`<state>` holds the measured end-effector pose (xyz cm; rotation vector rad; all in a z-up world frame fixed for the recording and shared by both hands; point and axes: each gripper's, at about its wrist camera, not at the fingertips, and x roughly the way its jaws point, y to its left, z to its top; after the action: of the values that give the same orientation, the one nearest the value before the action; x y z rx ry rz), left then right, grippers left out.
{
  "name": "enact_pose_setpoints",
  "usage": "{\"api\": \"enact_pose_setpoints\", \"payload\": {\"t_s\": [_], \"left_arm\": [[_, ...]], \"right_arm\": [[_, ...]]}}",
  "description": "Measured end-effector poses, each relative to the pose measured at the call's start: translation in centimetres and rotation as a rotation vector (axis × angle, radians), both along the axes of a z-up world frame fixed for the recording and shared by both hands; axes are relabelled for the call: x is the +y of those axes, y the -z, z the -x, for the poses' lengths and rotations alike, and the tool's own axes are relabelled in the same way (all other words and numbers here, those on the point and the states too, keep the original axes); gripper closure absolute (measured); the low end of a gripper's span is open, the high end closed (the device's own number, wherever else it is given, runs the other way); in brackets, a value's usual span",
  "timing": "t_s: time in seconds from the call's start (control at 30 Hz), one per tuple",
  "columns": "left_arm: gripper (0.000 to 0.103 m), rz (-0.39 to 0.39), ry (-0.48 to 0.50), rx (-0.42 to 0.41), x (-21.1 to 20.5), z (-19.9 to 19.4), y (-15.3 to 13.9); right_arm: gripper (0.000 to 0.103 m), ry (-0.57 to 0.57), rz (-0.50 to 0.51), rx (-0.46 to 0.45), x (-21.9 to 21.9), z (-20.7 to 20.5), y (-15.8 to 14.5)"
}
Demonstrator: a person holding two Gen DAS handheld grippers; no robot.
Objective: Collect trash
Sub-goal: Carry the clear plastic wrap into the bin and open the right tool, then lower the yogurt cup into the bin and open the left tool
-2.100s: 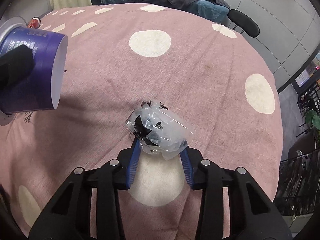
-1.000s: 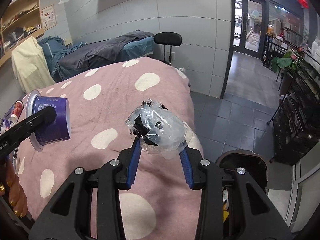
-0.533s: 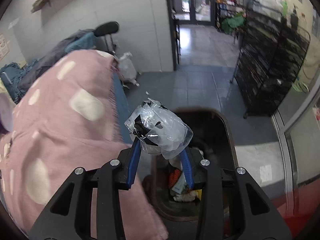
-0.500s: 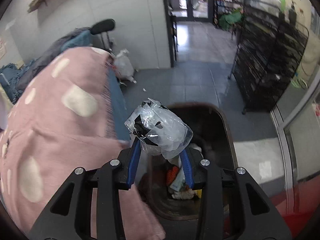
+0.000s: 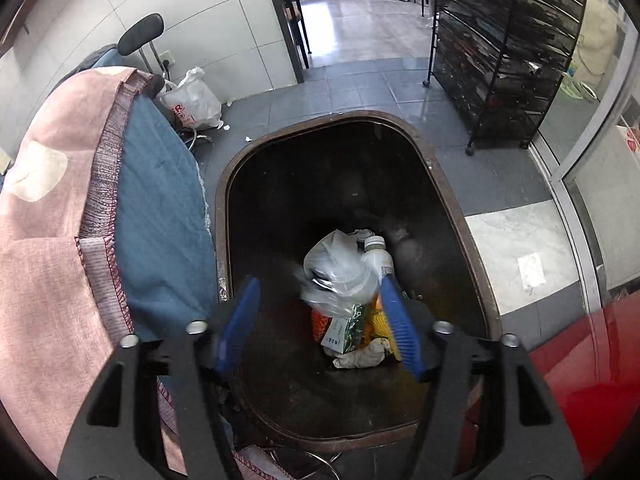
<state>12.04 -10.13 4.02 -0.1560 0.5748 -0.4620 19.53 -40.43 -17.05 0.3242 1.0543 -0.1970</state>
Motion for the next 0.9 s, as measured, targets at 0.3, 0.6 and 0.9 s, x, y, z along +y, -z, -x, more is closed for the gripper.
{"api": "enact_pose_setpoints", "payload": {"t_s": [0.3,0.6,0.9], "left_arm": [[0.095,-0.018,0.132,0.006,-4.4,0.0,0.2],[0.095,-0.066,0.288,0.068,-10.1,-0.4,2.6],[0.095,-0.149,0.383,0.149,-15.3,-1.4,6.3]], "right_arm": [[0.032,0.04,0.031,-0.062,-0.6,2.7,-2.8],[0.03,0.105,0.047,-0.105,-2.9,5.6,-5.1],[0.03,0.192,0.057,-0.108,-5.7,7.5,-5.3]]}}
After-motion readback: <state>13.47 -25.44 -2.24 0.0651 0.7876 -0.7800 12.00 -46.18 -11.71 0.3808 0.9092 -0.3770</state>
